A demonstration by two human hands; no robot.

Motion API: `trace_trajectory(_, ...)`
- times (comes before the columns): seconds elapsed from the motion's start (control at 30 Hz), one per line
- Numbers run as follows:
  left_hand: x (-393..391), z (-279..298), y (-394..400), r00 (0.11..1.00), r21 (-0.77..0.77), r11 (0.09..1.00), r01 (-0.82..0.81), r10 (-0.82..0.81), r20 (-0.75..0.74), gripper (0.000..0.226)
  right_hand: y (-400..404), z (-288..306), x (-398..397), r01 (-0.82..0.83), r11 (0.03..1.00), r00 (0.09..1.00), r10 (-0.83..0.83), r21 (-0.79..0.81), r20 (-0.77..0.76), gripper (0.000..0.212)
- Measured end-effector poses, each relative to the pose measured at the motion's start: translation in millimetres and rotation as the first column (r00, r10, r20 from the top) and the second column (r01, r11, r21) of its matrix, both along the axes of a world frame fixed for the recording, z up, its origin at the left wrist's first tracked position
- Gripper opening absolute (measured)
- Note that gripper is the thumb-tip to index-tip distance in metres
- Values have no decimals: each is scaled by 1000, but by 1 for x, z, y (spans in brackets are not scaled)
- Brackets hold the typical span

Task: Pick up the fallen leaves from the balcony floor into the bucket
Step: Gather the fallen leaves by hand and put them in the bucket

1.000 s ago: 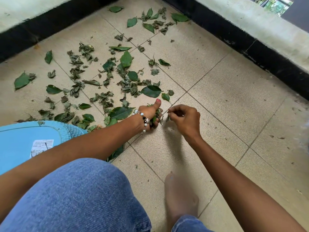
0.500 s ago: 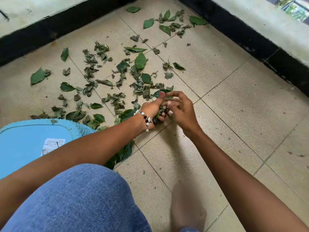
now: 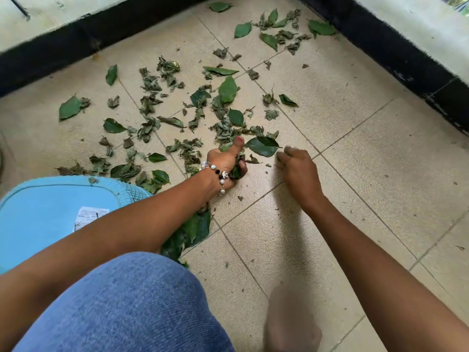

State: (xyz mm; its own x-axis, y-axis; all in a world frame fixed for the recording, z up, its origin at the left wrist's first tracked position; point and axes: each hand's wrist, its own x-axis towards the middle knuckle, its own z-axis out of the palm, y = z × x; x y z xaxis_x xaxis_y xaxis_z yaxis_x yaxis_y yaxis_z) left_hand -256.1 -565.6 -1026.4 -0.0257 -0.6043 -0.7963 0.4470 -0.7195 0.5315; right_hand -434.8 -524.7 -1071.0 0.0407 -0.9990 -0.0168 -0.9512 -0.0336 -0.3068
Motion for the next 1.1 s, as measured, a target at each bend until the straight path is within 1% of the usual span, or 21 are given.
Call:
trace_trajectory(0.07,2,1,-1,1000,-1,1000,-26,26,-18,55,6,2,1,-2,999,999,0,-34,-39,19)
trace_trajectory(0.17,5,2,0,1000,-34,999,-12,12,-2,61,2,8,-3,-18,1000,996,16,-21,-86,18)
trace_trajectory(0.2,5,3,0,1000,-43,999,-3,3,-1,62,-4,11,-5,-21,1000,998,20,-20,-59,19)
trace_trajectory(0.3,5,6,0,1000,-58,998,19,-19,-12,50,-22,31,-2,-3,999,986,10,-41,168,17)
trace_trajectory(0.33,5,6,0,1000,-58,998,25,-25,-15,48,-28,36,1,-9,998,976,23,-69,215,17)
trace_trajectory(0.37,6,6,0,999,-57,998,31,-32,-16,47,-33,39,7,-33,995,973,53,-89,226,20)
trace_trajectory(0.43,6,6,0,999,-58,998,35,-36,-15,39,-41,37,18,-139,988,976,148,-66,159,25)
trace_trajectory(0.5,7,7,0,999,-60,998,32,-33,-16,32,-43,23,23,-265,964,964,265,12,37,29)
trace_trajectory(0.53,8,7,0,1000,-62,998,24,-25,-11,32,-42,15,24,-280,959,960,281,46,-9,33)
trace_trajectory(0.6,10,6,-2,1000,-71,997,3,-3,-1,46,-36,7,24,-242,968,969,245,64,-45,38)
trace_trajectory(0.67,13,4,-3,1000,-80,997,-11,11,10,60,-26,6,21,-211,977,976,211,8,-56,36)
trace_trajectory(0.7,13,3,-4,1000,-83,996,-18,20,17,63,-22,7,20,-213,977,974,211,-21,-81,34)
trace_trajectory(0.77,13,5,-3,1000,-82,997,-14,16,18,59,-18,12,19,-228,972,969,221,-52,-115,28)
trace_trajectory(0.87,9,10,-1,1000,-68,997,23,-22,14,35,-23,14,16,-223,973,968,214,-64,-128,24)
trace_trajectory(0.9,8,10,0,1000,-59,998,24,-23,20,32,-26,16,16,-210,977,973,204,-43,-106,23)
trace_trajectory(0.93,6,10,0,999,-52,998,27,-25,28,32,-28,20,16,-166,986,986,165,-24,-11,21)
trace_trajectory(0.97,5,10,1,999,-47,999,28,-26,45,33,-28,26,17,-74,997,989,74,-8,126,19)
trace_trajectory(1.0,3,10,1,998,-43,998,34,-32,56,35,-28,36,17,60,998,951,-65,24,301,17)
trace_trajectory(1.03,2,10,0,997,-38,999,33,-31,66,39,-27,45,19,188,978,843,-205,85,497,15)
trace_trajectory(1.07,1,11,0,998,-31,999,27,-25,62,42,-26,55,22,262,949,670,-308,173,675,16)
trace_trajectory(1.1,0,12,0,998,-22,1000,21,-20,52,43,-23,65,27,270,929,490,-360,255,794,18)
